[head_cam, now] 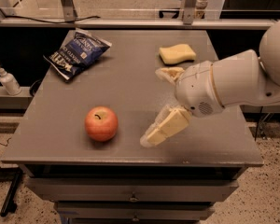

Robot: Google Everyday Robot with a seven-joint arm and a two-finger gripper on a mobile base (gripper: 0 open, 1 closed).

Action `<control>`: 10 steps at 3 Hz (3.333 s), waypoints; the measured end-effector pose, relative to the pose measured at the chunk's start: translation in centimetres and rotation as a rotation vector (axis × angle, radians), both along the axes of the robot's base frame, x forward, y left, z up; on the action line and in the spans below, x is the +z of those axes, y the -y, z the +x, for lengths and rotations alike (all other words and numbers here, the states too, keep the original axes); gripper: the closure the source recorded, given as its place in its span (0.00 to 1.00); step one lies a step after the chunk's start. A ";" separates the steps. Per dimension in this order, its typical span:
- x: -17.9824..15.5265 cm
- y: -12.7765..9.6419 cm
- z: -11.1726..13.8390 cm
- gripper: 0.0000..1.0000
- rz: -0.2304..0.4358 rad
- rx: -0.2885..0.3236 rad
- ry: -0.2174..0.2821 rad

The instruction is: Move apple near sponge

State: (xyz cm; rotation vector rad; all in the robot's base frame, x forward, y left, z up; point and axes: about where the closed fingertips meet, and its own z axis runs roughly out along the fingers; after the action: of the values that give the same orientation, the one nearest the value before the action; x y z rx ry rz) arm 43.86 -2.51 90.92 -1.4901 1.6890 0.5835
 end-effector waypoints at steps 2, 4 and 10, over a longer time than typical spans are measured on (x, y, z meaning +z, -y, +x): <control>-4.0 -6.0 1.5 0.00 0.065 0.003 -0.025; -7.3 -10.3 1.4 0.19 0.134 0.004 -0.074; -1.6 0.5 6.7 1.00 0.186 -0.323 0.079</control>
Offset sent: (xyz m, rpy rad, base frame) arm 0.0256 0.0923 -0.0676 0.1102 0.0527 0.0065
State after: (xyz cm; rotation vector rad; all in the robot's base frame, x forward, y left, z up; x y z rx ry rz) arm 50.51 -3.03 89.33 -1.0676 1.7168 0.4840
